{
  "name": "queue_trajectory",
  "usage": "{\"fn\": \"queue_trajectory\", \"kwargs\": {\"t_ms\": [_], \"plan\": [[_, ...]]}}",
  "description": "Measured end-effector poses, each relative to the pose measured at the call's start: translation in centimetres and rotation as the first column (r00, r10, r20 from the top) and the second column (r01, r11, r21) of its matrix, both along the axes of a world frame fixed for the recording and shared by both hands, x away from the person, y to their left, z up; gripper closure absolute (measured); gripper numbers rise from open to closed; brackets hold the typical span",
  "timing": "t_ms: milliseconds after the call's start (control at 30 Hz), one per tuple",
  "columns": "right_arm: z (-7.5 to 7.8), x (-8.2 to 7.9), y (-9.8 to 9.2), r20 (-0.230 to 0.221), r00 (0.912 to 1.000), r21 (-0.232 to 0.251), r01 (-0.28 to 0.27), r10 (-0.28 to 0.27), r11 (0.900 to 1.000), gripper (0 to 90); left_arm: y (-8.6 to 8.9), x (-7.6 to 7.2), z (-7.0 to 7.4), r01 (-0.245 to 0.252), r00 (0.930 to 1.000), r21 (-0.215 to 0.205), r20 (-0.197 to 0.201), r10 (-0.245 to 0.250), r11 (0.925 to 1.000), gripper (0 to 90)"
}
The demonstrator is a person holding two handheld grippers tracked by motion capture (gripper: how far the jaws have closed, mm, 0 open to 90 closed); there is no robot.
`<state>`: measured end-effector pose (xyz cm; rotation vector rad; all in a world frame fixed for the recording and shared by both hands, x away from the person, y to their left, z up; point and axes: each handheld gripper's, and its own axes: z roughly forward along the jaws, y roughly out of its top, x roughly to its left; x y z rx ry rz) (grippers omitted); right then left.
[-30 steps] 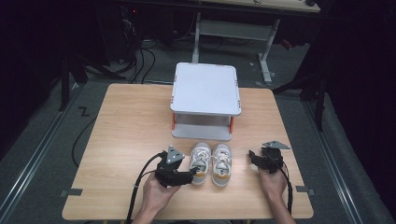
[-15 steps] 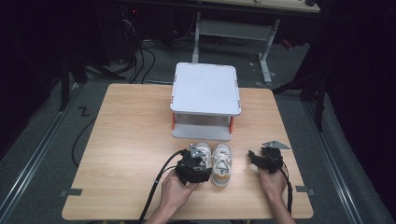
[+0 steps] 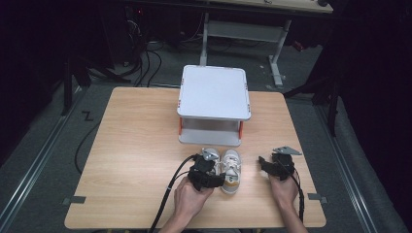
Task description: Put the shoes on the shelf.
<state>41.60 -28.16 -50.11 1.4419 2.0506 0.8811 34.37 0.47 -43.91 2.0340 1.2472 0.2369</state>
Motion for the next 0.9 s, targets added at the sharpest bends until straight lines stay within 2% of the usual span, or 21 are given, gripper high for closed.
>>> {"fn": "queue_trajectory", "kwargs": {"t_ms": [33,100,300,433,600,733,800,900], "plan": [[0.0,0.0,0.0,0.0,1.0,0.0,0.001,-0.001,1.0,39.8,-0.19,-0.04,0.01,-0.001,1.0,0.006,0.008,0.001,1.0,42.4],[-0.01,-0.01,0.02,0.001,1.0,0.0,0.002,-0.002,1.0,39.8,-0.44,-0.11,0.06,0.0,1.0,0.014,-0.001,0.0,0.9999,42.8],[-0.01,-0.02,0.03,0.001,1.0,0.0,0.003,-0.003,1.0,39.8,-0.44,-0.18,-0.08,-0.012,0.9999,0.001,0.004,0.012,0.9999,45.9],[-0.01,-0.01,0.04,0.002,1.0,-0.001,0.004,-0.004,1.0,39.8,-0.68,-0.33,-0.1,-0.023,0.9997,0.015,0.009,0.023,0.9996,45.9],[-0.01,-0.01,0.03,0.001,1.0,0.0,0.003,-0.003,1.0,39.8,-0.52,-0.46,-0.16,-0.025,0.9997,0.003,-0.009,0.025,0.9997,46.5],[-0.01,-0.01,0.03,0.003,1.0,-0.001,0.003,-0.003,1.0,39.8,-0.81,-0.18,-0.04,-0.029,0.9994,0.023,-0.018,0.029,0.9993,47.1],[-0.01,-0.01,0.03,0.003,1.0,-0.001,0.003,-0.003,1.0,39.8,-0.82,0.18,-0.03,-0.031,0.9987,0.013,-0.039,0.032,0.9994,46.7],[-0.01,-0.01,0.03,0.002,1.0,-0.001,0.003,-0.003,1.0,39.8,-1.09,0.29,-0.12,-0.033,0.9986,0.007,-0.041,0.034,0.9994,45.8]]}}
